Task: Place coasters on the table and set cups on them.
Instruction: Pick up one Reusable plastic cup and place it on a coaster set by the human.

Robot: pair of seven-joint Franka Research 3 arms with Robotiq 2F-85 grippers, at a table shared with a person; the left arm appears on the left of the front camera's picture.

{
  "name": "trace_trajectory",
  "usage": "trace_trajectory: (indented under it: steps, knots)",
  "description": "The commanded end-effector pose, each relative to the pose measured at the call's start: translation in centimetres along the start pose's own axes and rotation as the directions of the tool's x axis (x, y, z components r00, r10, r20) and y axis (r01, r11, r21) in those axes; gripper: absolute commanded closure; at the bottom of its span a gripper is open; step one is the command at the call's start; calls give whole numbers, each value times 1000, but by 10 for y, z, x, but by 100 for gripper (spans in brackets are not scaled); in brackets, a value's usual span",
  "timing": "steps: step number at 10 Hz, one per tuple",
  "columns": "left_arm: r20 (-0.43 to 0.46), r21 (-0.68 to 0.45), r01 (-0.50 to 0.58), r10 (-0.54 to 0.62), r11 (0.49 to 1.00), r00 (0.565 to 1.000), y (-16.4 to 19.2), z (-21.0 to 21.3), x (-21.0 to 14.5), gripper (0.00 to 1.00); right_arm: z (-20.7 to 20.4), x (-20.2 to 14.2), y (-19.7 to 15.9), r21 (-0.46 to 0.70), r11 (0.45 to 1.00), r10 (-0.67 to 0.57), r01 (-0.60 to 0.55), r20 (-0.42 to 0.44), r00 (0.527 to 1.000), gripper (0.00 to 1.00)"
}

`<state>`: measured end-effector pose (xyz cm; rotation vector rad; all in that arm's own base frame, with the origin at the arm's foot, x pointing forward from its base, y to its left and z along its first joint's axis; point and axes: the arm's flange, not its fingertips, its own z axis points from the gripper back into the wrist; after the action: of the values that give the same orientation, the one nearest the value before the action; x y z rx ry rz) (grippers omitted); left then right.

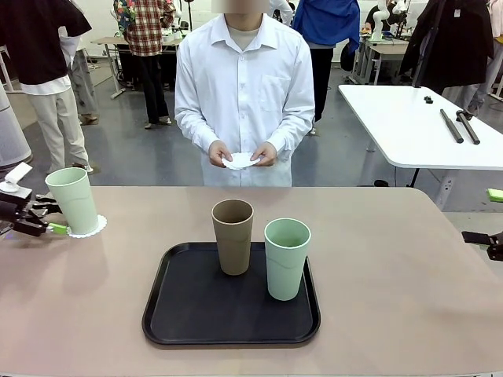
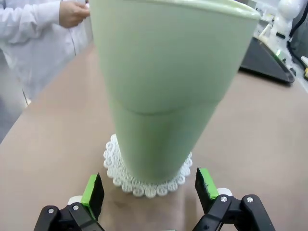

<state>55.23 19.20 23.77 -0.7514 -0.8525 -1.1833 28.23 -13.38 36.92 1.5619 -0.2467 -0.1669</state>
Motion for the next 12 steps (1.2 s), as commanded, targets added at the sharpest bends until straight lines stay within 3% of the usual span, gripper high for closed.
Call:
trace_trajectory:
  steps: [1, 3, 4, 6, 7, 9, 11, 12]
  knots:
    - [-101, 27, -46, 48, 999, 994, -22, 23, 20, 0, -1, 4, 2, 25, 1000, 3, -4, 15, 1000, 0]
    - [-179, 89, -90, 105, 992, 978, -31, 46, 40, 0, -1, 4, 2, 25, 1000, 3, -4, 15, 1000, 0]
    - [-217, 177, -134, 171, 975, 961, -45, 50, 60, 0, -1, 4, 2, 25, 1000, 3, -4, 15, 1000, 0]
    - [-173, 446, -208, 312, 871, 934, -79, 51, 131, 0, -1, 4, 2, 25, 1000, 3, -4, 15, 1000, 0]
    - [-221, 527, -205, 366, 825, 904, -99, 52, 152, 0, -1, 4, 2, 25, 1000, 3, -4, 15, 1000, 0]
    - [-315, 637, -226, 516, 737, 796, -129, 58, 198, 0, -1, 4, 2, 25, 1000, 3, -4, 15, 1000, 0]
    - [-412, 666, -210, 587, 716, 697, -158, 56, 235, 0, -1, 4, 2, 25, 1000, 3, -4, 15, 1000, 0]
    - [-482, 650, -193, 595, 735, 643, -174, 50, 251, 0, -1, 4, 2, 25, 1000, 3, -4, 15, 1000, 0]
